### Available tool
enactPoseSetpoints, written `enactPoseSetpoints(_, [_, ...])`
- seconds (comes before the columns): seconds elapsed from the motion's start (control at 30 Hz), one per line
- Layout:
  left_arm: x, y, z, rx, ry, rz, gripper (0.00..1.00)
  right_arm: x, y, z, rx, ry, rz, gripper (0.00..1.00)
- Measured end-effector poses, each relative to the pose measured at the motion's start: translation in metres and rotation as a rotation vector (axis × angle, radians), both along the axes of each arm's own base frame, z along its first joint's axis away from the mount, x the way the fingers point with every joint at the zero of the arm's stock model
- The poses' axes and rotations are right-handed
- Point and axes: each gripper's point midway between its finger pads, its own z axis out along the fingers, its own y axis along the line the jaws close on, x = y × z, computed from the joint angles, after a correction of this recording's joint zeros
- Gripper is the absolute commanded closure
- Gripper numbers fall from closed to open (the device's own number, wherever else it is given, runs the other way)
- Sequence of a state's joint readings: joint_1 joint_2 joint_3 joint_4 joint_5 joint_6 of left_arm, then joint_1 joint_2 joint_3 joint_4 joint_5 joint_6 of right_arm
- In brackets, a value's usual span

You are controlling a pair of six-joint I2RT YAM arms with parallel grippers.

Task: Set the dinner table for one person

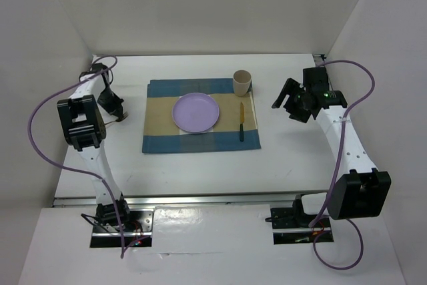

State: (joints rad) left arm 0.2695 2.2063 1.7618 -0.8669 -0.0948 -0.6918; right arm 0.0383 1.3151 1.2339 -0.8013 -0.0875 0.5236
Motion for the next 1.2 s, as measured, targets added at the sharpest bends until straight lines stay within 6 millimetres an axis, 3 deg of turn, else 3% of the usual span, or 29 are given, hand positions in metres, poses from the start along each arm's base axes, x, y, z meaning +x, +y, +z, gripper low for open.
enactPoseSetpoints(0.3, [0.054, -0.035, 0.004, -0.08, -0.098, -0.035, 1.0, 0.0, -0.004, -0.001, -0.015, 0.001, -0.015, 0.17])
enactPoseSetpoints(0.47, [0.082, -0.036, 0.019, -0.085, -0.163, -0.065, 1.0, 0.0, -0.004, -0.001, -0.017, 0.005, -0.017, 0.17])
enactPoseSetpoints(0.5, [0.083, -0.035, 0.024, -0.079, -0.17, -0.08, 0.98, 0.0, -0.004, -0.002, -0.017, 0.005, -0.017, 0.17])
enactPoseSetpoints(0.57, [0.088, -0.033, 0.037, -0.064, -0.197, -0.106, 0.81, 0.0, -0.004, -0.002, -0.017, 0.006, -0.016, 0.17])
enactPoseSetpoints(0.67, [0.083, -0.027, 0.056, -0.021, -0.213, -0.154, 0.48, 0.001, -0.003, -0.004, -0.013, 0.013, -0.015, 0.17])
enactPoseSetpoints(0.7, [0.08, -0.024, 0.062, 0.0, -0.219, -0.168, 0.17, 0.002, -0.003, -0.005, -0.012, 0.017, -0.014, 0.17])
enactPoseSetpoints(0.77, [0.068, -0.018, 0.074, 0.049, -0.213, -0.208, 0.03, 0.002, -0.002, -0.007, -0.008, 0.024, -0.013, 0.17])
enactPoseSetpoints(0.87, [0.041, -0.009, 0.08, 0.098, -0.174, -0.239, 0.0, 0.002, -0.001, -0.008, -0.004, 0.028, -0.011, 0.17])
enactPoseSetpoints(1.0, [0.011, 0.002, 0.06, 0.115, -0.087, -0.25, 0.0, 0.003, 0.0, -0.009, 0.0, 0.03, -0.007, 0.17])
enactPoseSetpoints(1.2, [0.0, 0.009, 0.027, 0.102, 0.006, -0.248, 0.0, 0.003, 0.0, -0.009, 0.002, 0.029, -0.005, 0.17])
